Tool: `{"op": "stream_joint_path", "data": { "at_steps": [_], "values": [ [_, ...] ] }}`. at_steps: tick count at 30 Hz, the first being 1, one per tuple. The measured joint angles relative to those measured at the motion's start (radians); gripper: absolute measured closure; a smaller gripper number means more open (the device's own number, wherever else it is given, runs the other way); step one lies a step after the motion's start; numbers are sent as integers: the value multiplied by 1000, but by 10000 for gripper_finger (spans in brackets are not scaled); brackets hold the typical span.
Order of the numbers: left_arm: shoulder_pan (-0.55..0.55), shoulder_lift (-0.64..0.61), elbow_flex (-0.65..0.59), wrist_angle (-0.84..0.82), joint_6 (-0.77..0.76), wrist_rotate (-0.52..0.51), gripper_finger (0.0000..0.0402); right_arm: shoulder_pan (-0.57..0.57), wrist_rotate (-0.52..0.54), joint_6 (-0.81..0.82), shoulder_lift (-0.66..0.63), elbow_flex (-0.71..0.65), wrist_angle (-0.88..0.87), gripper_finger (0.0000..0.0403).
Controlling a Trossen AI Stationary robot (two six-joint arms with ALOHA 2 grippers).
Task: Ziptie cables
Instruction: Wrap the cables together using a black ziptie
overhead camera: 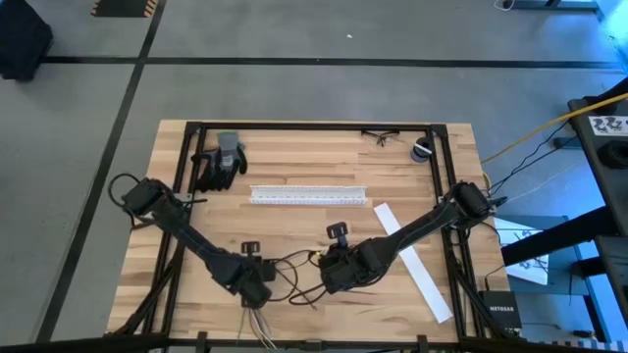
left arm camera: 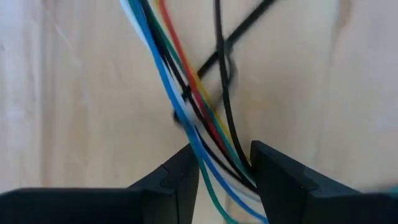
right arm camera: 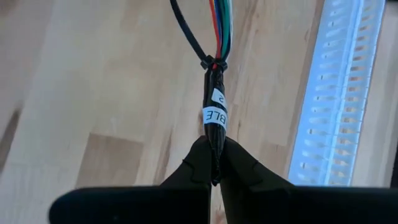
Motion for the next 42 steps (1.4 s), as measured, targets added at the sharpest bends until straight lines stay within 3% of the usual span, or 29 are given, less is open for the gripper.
{"op": "stream_joint_path", "data": {
  "at_steps": [12,19,26,33,36,42],
  "values": [
    [-64,-21,49,-72,-77,10,265,-8,-25,-1,0,0,17,393],
    [-106,-82,76,-146,-147,101,265,-21,-72,-13,2,-13,94,393],
    [-64,-116,78,33,-30,-116,265,-28,-90,-54,2,-39,193,393],
    [64,-55,75,134,139,-126,265,-29,-77,-55,3,-39,202,393],
    [99,-20,75,147,162,-44,265,-29,-74,-55,3,-40,201,393],
    [121,18,74,364,228,244,265,-27,-66,-63,3,-40,211,393]
  ]
}}
